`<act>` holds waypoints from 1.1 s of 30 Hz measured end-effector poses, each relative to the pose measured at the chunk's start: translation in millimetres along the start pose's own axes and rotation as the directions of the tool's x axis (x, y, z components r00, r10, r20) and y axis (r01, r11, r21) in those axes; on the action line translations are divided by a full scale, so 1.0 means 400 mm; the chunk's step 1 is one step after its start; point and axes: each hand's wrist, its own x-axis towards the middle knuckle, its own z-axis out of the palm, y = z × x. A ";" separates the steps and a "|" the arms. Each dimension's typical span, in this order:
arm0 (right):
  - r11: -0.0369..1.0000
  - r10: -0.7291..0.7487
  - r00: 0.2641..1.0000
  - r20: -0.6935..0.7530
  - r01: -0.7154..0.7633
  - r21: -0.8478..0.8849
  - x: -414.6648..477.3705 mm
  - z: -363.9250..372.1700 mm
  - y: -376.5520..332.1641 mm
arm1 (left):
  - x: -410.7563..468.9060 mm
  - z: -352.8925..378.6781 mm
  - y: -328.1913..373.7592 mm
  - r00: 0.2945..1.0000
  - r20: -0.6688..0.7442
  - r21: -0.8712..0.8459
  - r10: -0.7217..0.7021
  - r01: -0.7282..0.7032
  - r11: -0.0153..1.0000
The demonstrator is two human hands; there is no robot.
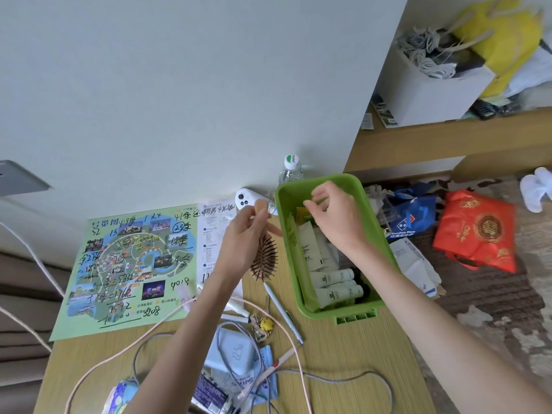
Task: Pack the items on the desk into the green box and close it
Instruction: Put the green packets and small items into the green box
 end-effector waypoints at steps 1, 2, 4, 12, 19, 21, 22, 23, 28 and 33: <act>0.973 0.040 0.992 0.116 -0.065 0.223 -0.025 -0.022 -0.025 | 0.000 0.010 0.013 1.000 -0.009 -0.027 0.015 -0.016 1.000; 0.918 0.049 0.961 0.274 -0.151 0.368 -0.055 -0.042 -0.051 | -0.002 0.020 0.028 0.999 -0.021 -0.067 0.025 -0.026 0.997; 0.859 0.016 0.868 0.497 -0.266 0.437 -0.114 -0.070 -0.081 | -0.009 0.043 0.056 0.999 -0.039 -0.144 0.037 -0.042 0.989; 0.987 0.102 0.934 0.341 -0.139 0.085 -0.183 -0.129 -0.034 | -0.034 0.107 0.046 0.994 -0.038 0.062 0.102 -0.100 0.993; 0.661 0.125 0.990 0.068 -0.031 -0.750 -0.222 -0.093 0.028 | -0.067 0.100 -0.052 0.999 -0.021 0.291 0.029 -0.021 0.957; 0.554 0.166 0.977 0.134 0.020 -0.832 -0.228 -0.068 0.034 | -0.072 0.100 -0.057 0.999 -0.033 0.259 0.036 -0.026 0.966; 0.536 0.192 0.968 0.163 0.036 -0.843 -0.227 -0.062 0.037 | -0.073 0.100 -0.055 0.999 -0.037 0.240 0.033 -0.023 0.971; 0.534 0.226 0.955 0.192 0.043 -0.845 -0.225 -0.058 0.038 | -0.074 0.099 -0.052 0.999 -0.036 0.219 0.024 -0.016 0.976; 0.670 0.152 0.966 0.211 0.057 -0.740 -0.236 -0.064 0.027 | -0.083 0.070 -0.047 0.999 0.019 0.170 0.032 -0.035 0.985; 0.905 -0.141 0.957 0.254 0.229 -0.359 -0.295 -0.055 -0.026 | -0.120 -0.011 -0.105 0.997 0.045 0.273 0.070 -0.080 0.959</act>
